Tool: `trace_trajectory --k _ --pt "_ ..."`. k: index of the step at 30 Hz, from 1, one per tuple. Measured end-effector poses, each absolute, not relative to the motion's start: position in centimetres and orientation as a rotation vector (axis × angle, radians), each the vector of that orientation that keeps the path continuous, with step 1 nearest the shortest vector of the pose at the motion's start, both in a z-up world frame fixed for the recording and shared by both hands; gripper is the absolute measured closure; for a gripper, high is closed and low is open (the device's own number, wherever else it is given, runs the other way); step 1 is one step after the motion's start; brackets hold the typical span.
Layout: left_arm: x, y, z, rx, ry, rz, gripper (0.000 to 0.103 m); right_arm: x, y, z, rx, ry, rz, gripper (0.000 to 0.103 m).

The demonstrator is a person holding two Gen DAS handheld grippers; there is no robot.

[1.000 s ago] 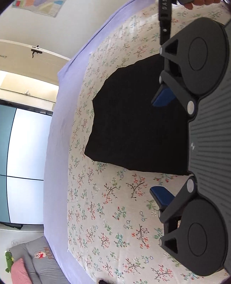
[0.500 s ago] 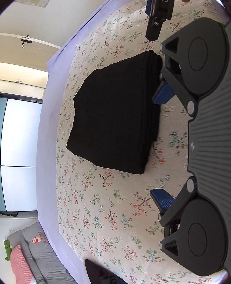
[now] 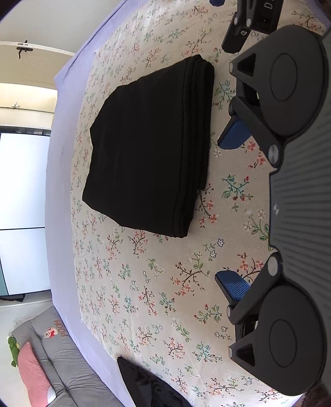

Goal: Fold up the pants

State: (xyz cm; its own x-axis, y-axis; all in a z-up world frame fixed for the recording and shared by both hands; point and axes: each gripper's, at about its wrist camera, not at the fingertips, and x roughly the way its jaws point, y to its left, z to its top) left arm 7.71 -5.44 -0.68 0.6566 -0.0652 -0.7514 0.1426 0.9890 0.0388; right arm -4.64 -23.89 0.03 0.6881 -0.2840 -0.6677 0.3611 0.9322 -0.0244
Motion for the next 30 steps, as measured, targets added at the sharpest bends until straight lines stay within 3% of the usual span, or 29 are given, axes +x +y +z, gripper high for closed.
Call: trace_trajectory --k 30 --pt "7.32 -6.0 -1.27 0.116 0.842 -0.081 0.0 -3.6 -23.72 -0.87 0.102 0.722 -0.377 0.0"
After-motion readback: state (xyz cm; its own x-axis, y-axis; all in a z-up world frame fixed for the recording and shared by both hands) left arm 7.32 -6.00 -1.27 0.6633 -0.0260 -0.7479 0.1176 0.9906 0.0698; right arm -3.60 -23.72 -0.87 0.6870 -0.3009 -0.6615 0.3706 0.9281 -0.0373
